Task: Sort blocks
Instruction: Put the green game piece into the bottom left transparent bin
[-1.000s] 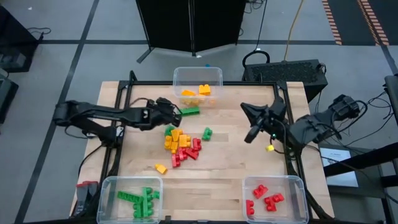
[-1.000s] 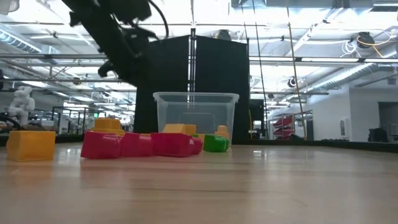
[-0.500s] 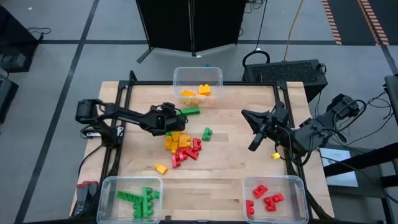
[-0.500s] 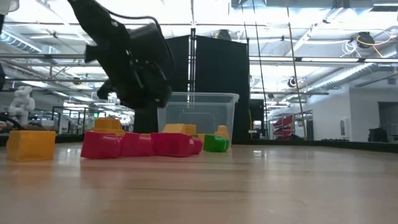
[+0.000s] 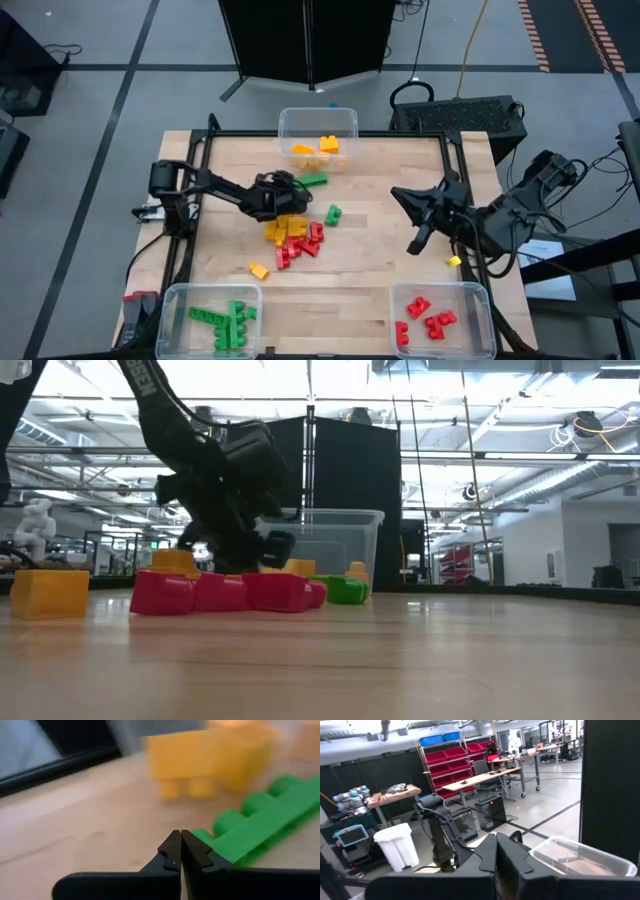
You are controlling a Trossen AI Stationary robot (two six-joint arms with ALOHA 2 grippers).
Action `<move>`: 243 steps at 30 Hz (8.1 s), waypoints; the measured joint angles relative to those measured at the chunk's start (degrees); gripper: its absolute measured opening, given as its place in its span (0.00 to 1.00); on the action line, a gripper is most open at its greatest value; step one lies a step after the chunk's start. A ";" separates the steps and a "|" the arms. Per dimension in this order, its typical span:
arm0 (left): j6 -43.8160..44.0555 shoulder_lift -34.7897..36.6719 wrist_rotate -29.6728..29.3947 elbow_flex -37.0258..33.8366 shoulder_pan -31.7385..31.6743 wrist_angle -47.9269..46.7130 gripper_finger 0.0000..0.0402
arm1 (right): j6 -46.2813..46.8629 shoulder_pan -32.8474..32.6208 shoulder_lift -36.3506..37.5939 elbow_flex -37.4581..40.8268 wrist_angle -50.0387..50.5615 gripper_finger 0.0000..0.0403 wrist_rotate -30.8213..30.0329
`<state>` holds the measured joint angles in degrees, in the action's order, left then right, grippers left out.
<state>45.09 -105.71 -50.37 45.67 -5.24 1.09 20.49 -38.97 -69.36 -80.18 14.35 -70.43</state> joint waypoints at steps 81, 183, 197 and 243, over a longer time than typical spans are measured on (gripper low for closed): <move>-13.99 75.43 26.41 2.75 25.25 -56.14 0.34 | -65.45 50.18 -48.58 -0.22 26.40 0.05 59.43; -10.44 75.36 34.39 2.75 25.25 -56.22 0.34 | 5.88 23.18 -75.49 -52.70 -11.06 0.53 82.51; -20.46 75.81 62.76 2.75 29.26 -31.74 0.16 | 6.10 23.96 -75.41 -52.70 -10.96 0.53 82.49; -22.96 61.79 35.84 5.65 50.43 -32.23 0.01 | 7.56 26.65 -75.30 -52.74 -9.19 0.53 82.61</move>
<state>22.12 -43.92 -14.52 51.32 45.19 -31.14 28.05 -12.32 -144.66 -132.92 5.16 12.18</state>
